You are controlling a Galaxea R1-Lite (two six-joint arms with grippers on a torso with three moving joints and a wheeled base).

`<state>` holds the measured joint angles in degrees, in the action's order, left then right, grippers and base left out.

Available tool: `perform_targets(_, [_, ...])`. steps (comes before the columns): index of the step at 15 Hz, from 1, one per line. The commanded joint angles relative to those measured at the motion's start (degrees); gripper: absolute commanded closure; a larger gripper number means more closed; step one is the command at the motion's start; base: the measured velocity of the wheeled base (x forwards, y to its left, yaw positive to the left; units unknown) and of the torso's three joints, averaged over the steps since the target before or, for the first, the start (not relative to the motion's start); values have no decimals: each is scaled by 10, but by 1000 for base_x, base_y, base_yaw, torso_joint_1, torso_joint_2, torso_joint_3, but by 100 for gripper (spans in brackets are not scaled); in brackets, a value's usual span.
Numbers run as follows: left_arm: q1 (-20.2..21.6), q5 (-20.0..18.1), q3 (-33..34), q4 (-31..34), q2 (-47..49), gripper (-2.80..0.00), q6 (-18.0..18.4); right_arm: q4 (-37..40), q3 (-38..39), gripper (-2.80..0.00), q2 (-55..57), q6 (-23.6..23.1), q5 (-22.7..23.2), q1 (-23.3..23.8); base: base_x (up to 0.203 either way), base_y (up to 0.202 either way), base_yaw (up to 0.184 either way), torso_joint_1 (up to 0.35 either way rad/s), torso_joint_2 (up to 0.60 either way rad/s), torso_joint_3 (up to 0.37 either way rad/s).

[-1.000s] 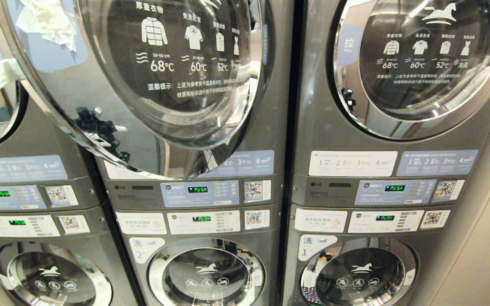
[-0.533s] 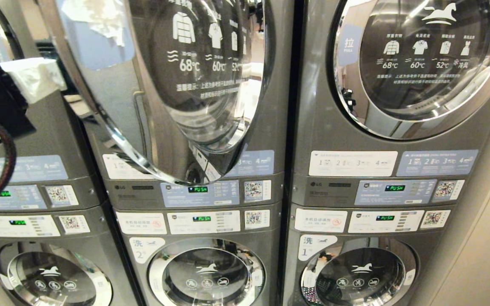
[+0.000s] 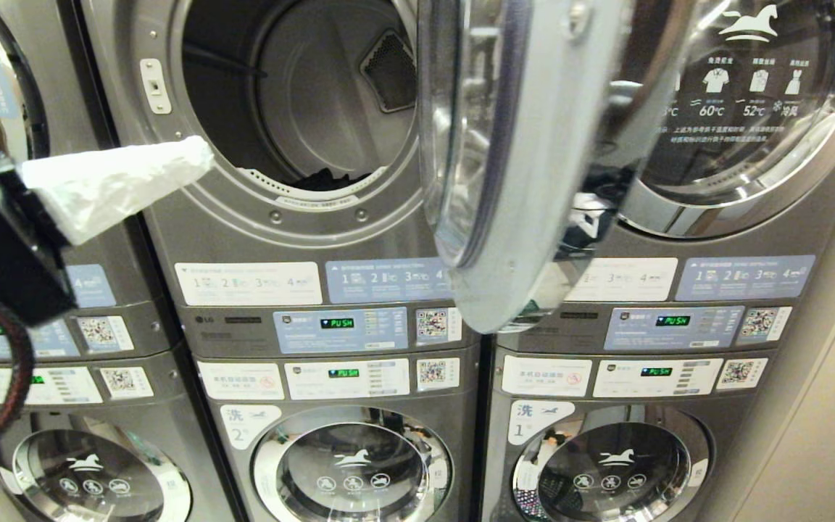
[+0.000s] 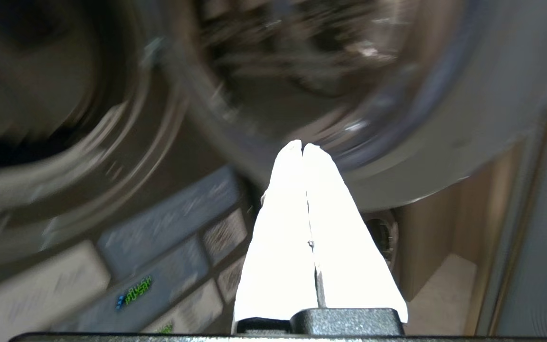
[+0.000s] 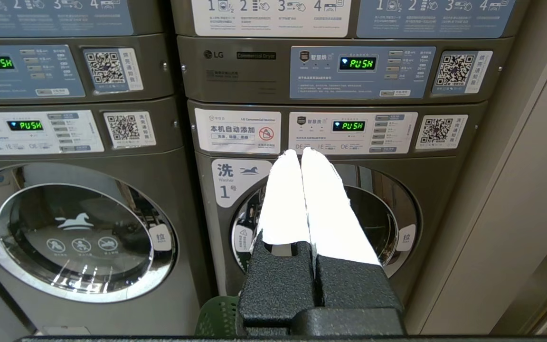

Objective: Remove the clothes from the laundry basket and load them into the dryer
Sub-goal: Open the dryer

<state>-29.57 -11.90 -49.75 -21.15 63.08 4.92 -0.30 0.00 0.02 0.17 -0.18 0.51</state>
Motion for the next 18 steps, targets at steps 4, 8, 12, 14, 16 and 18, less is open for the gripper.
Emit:
perform_targets(4, [81, 88, 175, 55, -178, 0, -149, 0, 0, 0, 0, 0, 0, 0, 0, 0, 0, 0, 0, 0])
perform_targets(8, [91, 108, 321, 168, -356, 0, -167, 0, 0, 0, 0, 0, 0, -1, 0, 0, 0, 0, 0, 0])
perform_targets(12, [151, 159, 326, 330, -408, 0, -172, 0, 0, 0, 0, -3, 0, 0, 0, 0, 0, 0, 0, 0])
perform_targets(14, [210, 185, 346, 335, -424, 0, -171, 0, 0, 0, 0, -3, 0, 0, 0, 0, 0, 0, 0, 0])
perform_targets(16, [234, 228, 404, 327, -464, 0, -166, 0, 0, 0, 0, -3, 0, 0, 0, 0, 0, 0, 0, 0])
perform_targets(18, [240, 253, 458, 237, -467, 0, -159, 0, -1, 0, 0, -3, 0, 0, 0, 0, 0, 0, 0, 0])
